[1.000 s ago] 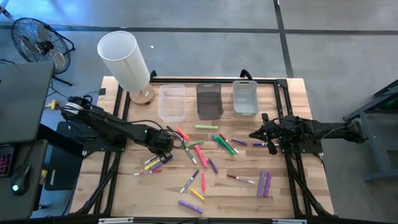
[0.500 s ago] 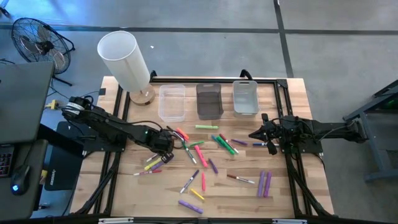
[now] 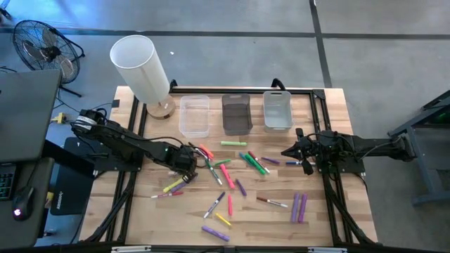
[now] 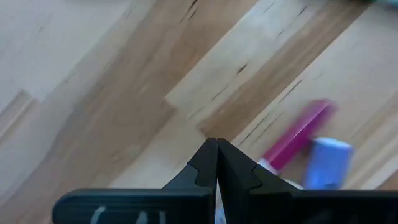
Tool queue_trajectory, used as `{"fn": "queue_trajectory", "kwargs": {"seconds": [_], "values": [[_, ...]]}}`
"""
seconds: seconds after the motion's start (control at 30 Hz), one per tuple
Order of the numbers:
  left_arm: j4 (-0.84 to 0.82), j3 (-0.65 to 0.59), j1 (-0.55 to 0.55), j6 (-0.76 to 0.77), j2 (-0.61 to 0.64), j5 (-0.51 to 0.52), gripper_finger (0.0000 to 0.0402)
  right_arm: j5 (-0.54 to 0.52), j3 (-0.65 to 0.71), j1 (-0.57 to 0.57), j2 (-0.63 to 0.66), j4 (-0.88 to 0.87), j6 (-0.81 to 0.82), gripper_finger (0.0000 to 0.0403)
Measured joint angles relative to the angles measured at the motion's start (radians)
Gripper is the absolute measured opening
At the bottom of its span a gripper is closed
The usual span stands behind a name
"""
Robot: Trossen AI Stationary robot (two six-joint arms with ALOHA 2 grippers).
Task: Pick & Place Markers
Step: Put the purple dry erase marker into the transparent bin
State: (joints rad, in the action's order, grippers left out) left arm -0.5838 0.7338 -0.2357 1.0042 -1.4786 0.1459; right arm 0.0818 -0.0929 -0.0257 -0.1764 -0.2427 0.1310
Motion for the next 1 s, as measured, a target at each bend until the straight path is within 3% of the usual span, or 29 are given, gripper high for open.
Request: {"fn": "queue_trajectory", "kwargs": {"seconds": [0.43, 0.8, 1.0], "values": [[0.016, 0.002, 0.000, -0.025, 0.002, -0.022, 0.0004, 0.000, 0.000, 0.000, 0.000, 0.000, 0.000, 0.0002], [0.008, 0.005, 0.000, -0.131, 0.004, -0.068, 0.0094, 0.000, 0.000, 0.000, 0.000, 0.000, 0.000, 0.0002], [-0.008, 0.005, -0.001, -0.192, 0.020, -0.075, 0.0108, 0.000, 0.000, 0.000, 0.000, -0.001, 0.000, 0.0002]]}}
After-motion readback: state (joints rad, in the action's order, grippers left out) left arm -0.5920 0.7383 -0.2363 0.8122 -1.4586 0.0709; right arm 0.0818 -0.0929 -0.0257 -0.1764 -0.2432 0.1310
